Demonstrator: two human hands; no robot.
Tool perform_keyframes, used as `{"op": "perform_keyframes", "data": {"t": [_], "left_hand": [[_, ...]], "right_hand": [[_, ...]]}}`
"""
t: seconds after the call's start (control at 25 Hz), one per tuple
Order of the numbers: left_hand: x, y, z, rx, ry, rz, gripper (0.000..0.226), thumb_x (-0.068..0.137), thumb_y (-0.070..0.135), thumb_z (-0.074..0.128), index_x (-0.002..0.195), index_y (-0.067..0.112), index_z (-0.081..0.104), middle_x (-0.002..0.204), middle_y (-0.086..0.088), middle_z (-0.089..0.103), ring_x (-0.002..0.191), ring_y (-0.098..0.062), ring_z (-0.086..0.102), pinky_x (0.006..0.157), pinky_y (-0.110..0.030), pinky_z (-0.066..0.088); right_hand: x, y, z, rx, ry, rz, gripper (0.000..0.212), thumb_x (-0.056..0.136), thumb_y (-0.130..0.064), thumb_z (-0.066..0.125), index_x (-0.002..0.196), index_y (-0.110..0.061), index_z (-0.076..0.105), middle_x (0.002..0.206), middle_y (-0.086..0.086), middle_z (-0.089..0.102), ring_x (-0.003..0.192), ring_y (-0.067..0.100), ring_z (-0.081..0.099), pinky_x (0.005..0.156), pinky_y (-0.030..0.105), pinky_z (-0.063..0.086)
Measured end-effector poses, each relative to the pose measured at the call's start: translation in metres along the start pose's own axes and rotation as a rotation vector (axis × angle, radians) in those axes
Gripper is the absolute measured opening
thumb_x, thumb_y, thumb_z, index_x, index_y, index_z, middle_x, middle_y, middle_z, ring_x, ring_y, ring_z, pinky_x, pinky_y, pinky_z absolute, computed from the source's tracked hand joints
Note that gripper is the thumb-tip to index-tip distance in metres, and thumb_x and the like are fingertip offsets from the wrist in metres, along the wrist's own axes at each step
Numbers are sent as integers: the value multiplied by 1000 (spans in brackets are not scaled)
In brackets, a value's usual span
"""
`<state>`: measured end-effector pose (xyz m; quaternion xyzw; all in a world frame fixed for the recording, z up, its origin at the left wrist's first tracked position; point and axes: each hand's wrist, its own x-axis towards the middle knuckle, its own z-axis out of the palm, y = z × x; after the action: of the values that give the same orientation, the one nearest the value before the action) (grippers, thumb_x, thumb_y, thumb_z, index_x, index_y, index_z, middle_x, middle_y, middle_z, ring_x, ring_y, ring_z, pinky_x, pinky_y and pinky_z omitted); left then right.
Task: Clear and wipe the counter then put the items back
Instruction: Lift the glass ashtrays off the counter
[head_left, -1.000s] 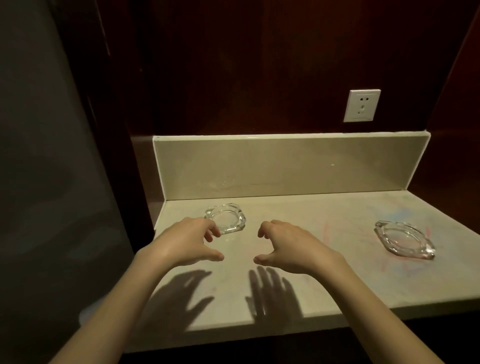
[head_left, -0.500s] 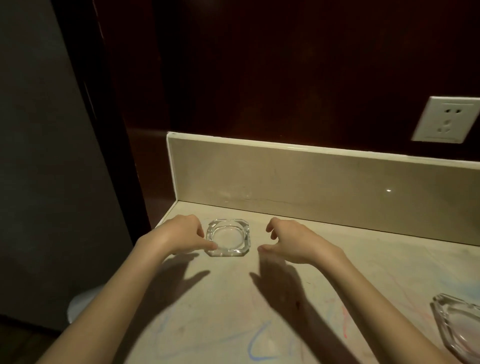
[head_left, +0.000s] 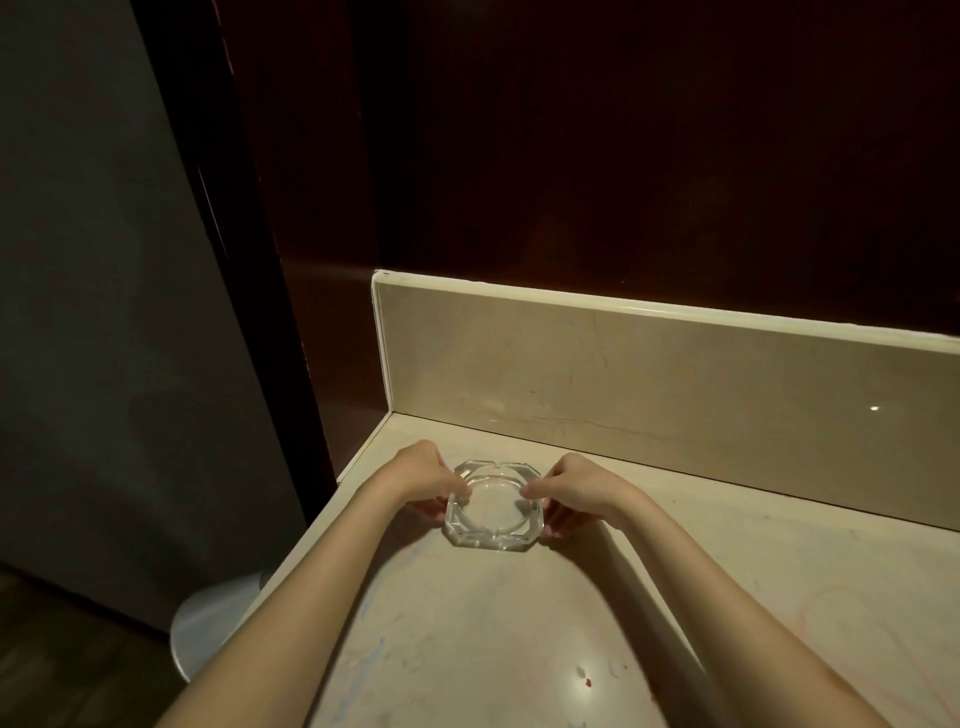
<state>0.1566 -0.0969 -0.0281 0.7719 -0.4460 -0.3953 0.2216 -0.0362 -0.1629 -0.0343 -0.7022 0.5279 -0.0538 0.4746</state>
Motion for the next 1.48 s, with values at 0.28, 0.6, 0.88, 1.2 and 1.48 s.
{"op": "perform_keyframes", "data": {"t": [0.28, 0.6, 0.88, 1.2, 1.48], "left_hand": [[-2, -3, 2, -67, 37, 52, 13, 78, -1, 65, 69, 5, 59, 71, -17, 66, 41, -17, 54, 45, -24, 49], [-26, 2, -20, -147, -4, 173, 5, 78, 5, 68, 77, 6, 63, 89, -20, 72, 51, -14, 60, 49, -24, 52], [-59, 2, -16, -32, -44, 255, 8, 81, 8, 70, 76, 2, 71, 74, -8, 72, 48, -13, 61, 47, -19, 50], [-125, -25, -3, 4, -5, 262, 5, 80, 11, 72, 82, 6, 72, 81, -13, 70, 54, -18, 65, 51, -22, 54], [-213, -93, 1, -64, 35, 153, 15, 80, 9, 71, 90, -2, 68, 75, -14, 71, 52, -18, 62, 51, -22, 51]], "right_hand": [[1, -2, 14, -127, 149, -90, 30, 81, -8, 57, 51, -13, 54, 64, 15, 66, 48, 18, 54, 49, 25, 45], [-40, -23, 5, 16, 139, -158, 15, 85, -3, 50, 71, -3, 49, 55, 16, 56, 32, 13, 52, 38, 17, 42], [-87, -16, 21, 1, 222, -145, 9, 84, -3, 49, 78, 1, 55, 48, 11, 58, 32, 13, 54, 38, 17, 43], [-145, -4, 51, 39, 205, -159, 10, 84, -4, 52, 79, 3, 57, 58, 20, 56, 35, 17, 56, 40, 21, 46], [-204, 2, 118, 44, 89, -225, 23, 85, -5, 52, 79, 15, 62, 70, 32, 67, 38, 19, 58, 40, 20, 45]]}}
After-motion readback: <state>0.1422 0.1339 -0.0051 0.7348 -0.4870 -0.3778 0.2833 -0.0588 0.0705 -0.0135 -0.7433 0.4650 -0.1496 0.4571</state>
